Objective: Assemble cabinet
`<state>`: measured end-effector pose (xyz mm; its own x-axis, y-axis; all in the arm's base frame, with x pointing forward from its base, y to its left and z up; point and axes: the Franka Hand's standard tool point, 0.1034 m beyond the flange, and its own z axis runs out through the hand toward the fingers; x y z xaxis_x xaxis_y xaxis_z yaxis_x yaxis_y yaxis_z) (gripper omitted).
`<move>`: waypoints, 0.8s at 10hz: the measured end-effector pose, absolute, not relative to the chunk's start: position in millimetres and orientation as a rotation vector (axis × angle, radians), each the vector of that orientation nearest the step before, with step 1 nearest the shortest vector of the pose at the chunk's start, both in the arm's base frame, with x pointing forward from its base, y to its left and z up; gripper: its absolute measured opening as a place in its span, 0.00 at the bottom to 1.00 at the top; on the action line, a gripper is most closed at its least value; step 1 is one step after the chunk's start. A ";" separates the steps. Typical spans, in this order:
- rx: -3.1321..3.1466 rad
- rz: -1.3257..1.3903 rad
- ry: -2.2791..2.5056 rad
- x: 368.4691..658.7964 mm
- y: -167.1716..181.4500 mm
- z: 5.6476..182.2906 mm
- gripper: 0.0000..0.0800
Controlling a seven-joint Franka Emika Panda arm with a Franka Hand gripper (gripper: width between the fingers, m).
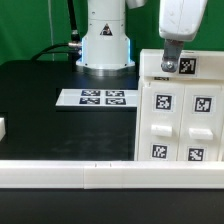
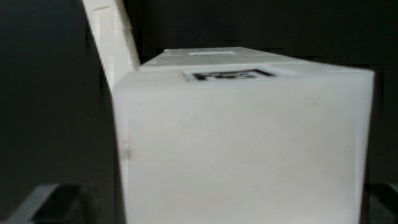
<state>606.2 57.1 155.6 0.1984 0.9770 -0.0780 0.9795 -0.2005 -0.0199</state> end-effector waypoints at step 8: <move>2.763 -0.099 1.390 605.9 57.5 155.1 0.71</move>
Offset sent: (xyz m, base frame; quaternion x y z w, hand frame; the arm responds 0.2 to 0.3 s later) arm 0.0000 0.0000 0.0000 0.0000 0.0000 0.0000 1.0000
